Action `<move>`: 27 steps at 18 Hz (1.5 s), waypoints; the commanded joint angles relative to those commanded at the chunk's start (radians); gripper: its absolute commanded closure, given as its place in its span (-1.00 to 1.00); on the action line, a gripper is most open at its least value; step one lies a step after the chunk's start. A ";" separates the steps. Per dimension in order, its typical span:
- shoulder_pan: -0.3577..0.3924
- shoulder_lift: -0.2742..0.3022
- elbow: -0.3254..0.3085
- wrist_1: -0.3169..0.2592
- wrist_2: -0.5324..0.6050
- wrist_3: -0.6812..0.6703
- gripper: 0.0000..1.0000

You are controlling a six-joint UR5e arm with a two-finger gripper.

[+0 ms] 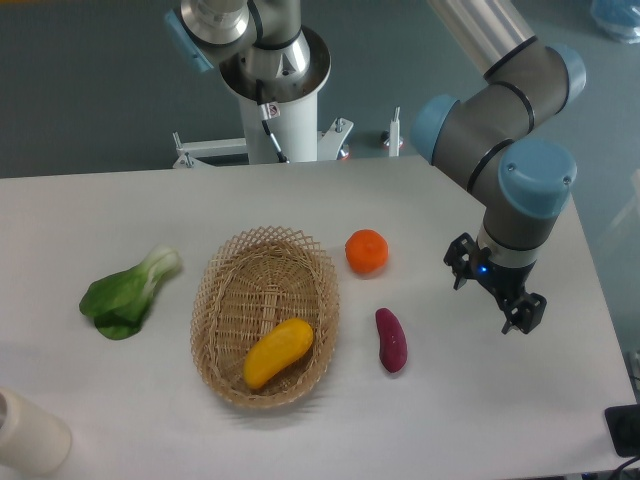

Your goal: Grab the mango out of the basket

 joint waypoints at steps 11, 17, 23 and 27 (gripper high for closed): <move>-0.035 0.024 -0.015 0.000 -0.106 -0.205 -1.00; -0.106 0.046 -0.047 0.002 -0.098 -0.308 -1.00; -0.210 0.057 -0.083 0.012 -0.087 -0.428 -1.00; -0.317 0.043 -0.103 0.011 -0.058 -0.575 -1.00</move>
